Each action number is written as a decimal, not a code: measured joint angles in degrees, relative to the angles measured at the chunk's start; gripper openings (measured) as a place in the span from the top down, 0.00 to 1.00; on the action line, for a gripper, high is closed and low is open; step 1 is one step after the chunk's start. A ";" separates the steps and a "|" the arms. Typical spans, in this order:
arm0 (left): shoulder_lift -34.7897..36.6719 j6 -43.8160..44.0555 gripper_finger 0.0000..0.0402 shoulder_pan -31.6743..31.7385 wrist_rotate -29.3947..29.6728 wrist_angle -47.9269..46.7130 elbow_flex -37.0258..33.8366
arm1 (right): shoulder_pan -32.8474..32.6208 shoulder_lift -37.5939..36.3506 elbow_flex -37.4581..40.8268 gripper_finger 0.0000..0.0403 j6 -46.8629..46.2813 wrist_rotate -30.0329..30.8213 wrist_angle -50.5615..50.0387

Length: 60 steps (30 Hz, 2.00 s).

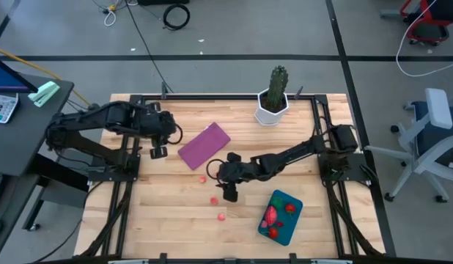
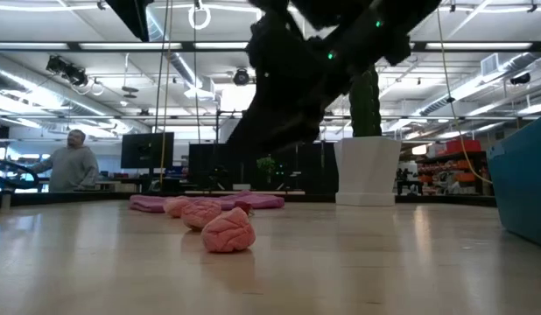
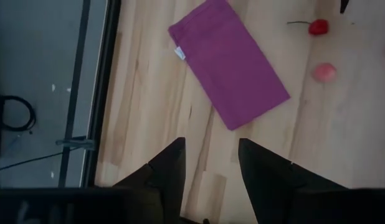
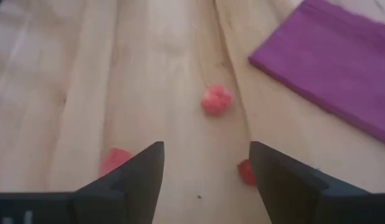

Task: Pick and placing Produce into tupperware
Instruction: Put the cherry into the blue bin, then put the peach into the blue bin

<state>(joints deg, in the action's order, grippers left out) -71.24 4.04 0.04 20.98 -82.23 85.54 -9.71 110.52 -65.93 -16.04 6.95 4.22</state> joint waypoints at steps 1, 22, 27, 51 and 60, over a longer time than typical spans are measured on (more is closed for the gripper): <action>0.00 -0.12 0.61 0.49 0.02 0.05 -0.07 | 0.36 0.53 0.00 0.39 -0.30 -0.12 0.29; 0.02 -1.77 0.66 5.28 0.04 2.39 -0.07 | 2.61 5.85 0.00 0.39 2.54 2.48 2.10; 0.02 -1.82 0.65 5.28 0.02 2.43 -0.09 | 2.87 5.80 -0.21 0.39 10.49 2.28 8.12; 0.01 -1.71 0.65 5.26 0.00 3.17 -0.09 | 7.77 6.97 -5.46 0.39 11.10 -5.98 6.54; 0.02 -0.22 0.67 5.26 -0.03 3.15 -0.09 | 7.71 6.97 -5.44 0.39 9.78 -5.74 1.14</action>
<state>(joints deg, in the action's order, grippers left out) -71.22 3.81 5.30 20.95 -79.09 85.45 -2.00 117.49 -71.37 -6.26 1.21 5.36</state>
